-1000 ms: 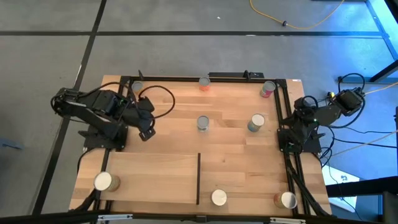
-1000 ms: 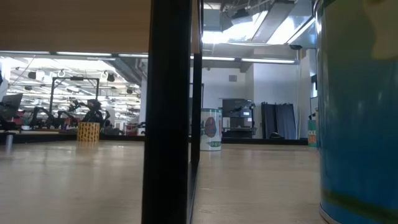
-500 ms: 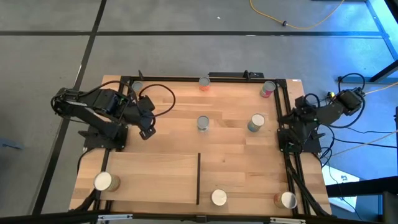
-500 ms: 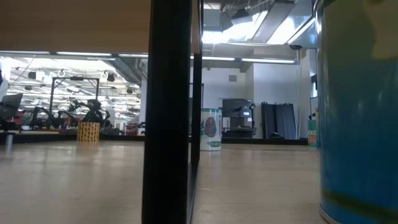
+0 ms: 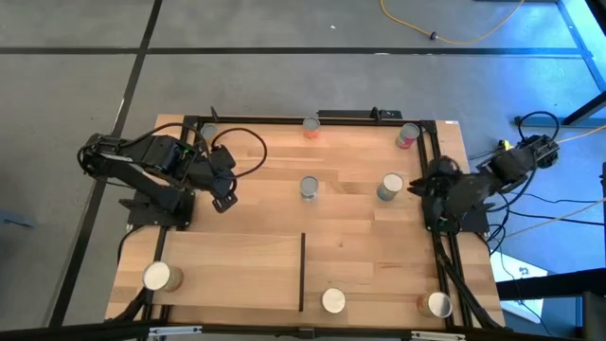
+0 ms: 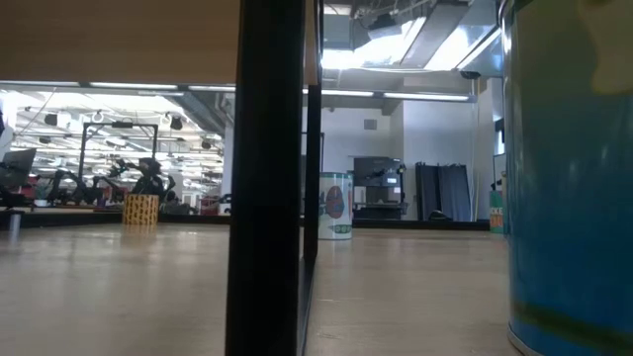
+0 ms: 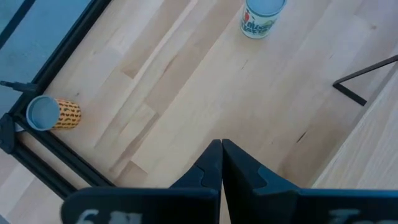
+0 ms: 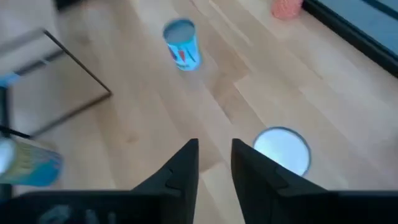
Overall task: Pick and place cans onto a shelf
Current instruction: Put the top canned cherries on the shelf
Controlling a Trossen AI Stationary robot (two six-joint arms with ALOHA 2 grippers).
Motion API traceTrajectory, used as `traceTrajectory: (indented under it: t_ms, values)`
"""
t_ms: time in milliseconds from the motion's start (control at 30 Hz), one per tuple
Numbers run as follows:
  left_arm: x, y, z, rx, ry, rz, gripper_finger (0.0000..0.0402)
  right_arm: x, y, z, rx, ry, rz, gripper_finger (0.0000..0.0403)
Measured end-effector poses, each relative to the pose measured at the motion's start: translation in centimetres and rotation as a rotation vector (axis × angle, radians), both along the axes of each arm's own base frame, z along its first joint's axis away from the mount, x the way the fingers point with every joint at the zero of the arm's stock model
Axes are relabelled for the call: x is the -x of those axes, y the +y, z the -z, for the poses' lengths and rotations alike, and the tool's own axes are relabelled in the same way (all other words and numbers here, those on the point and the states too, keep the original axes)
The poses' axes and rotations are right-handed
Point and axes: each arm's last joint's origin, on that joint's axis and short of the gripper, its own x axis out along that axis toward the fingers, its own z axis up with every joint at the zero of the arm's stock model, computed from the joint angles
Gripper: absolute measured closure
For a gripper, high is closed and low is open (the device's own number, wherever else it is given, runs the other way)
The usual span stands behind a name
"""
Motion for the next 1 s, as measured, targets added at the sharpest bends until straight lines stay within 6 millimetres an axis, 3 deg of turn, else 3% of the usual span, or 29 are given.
traceTrajectory:
  t_ms: [133,333,600,1000]
  values:
    - [0.0,0.0,0.0,0.003,-0.003,-0.006,0.0401,-1.9,0.4,0.7,-0.023,0.127,0.018,0.0306]
    - [-0.2,0.0,-0.1,0.007,-0.019,-0.007,0.0401,-4.5,-0.6,0.7,-0.198,0.240,0.144,0.0306]
    - [-0.2,0.0,-0.1,0.004,-0.020,-0.008,0.0401,-7.5,-3.4,2.1,-0.313,0.377,0.252,0.0306]
    - [-0.1,0.0,-0.1,0.001,-0.018,-0.003,0.0401,-11.9,-7.8,6.4,-0.344,0.622,0.342,0.0306]
